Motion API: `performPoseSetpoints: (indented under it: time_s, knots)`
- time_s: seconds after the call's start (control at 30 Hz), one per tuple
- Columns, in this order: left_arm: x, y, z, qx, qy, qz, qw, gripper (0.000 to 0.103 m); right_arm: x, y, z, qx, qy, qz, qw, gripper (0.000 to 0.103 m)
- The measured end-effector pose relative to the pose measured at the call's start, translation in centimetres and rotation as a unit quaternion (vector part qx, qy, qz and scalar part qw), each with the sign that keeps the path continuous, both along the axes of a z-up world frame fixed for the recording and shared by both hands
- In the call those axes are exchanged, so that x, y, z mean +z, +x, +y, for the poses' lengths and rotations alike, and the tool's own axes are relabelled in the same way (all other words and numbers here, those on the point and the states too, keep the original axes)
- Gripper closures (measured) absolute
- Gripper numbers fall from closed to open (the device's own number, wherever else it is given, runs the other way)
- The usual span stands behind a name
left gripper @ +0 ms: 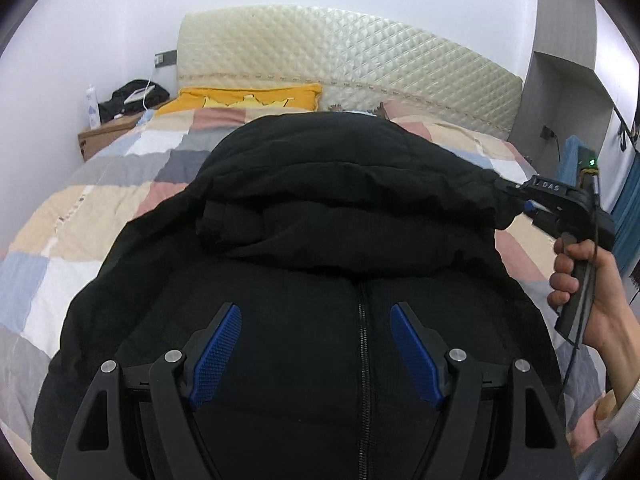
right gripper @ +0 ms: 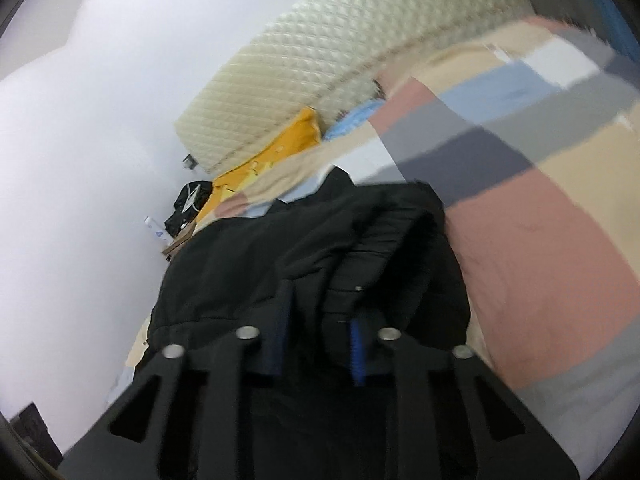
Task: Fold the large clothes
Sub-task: 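Grasp the jacket side edge with the right tool and fold it inward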
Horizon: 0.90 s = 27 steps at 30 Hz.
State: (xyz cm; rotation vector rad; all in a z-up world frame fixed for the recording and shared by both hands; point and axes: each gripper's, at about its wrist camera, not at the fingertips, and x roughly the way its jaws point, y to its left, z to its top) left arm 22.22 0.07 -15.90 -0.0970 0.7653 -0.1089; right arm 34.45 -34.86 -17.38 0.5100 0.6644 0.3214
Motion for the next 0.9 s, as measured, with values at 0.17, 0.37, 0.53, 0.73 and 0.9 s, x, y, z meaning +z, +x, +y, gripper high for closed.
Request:
performPoseSetpoints:
  time_s: [0.17, 0.37, 0.53, 0.73, 0.9]
  knots:
    - [0.1, -0.3, 0.5, -0.001, -0.007, 0.000, 1.0000, 0.026, 3.9, -2.1, 1.2, 0.012, -0.031, -0.050, 0.998, 0.093]
    - [0.7, -0.7, 1.3, -0.001, -0.018, -0.005, 0.9998, 0.026, 5.2, -4.2, 1.2, 0.004, -0.071, -0.033, 0.997, 0.093]
    - [0.5, -0.8, 1.7, -0.005, -0.020, 0.002, 0.9998, 0.026, 1.3, -3.9, 1.9, 0.007, -0.112, 0.063, 0.992, 0.093]
    - [0.0, -0.4, 1.8, 0.000, -0.022, 0.014, 0.9997, 0.026, -0.9, -4.3, 3.5, 0.007, -0.160, 0.098, 0.982, 0.092]
    - [0.0, -0.6, 1.8, 0.003, -0.020, 0.021, 0.9996, 0.026, 0.7, -6.5, 4.2, 0.010, -0.202, 0.079, 0.976, 0.064]
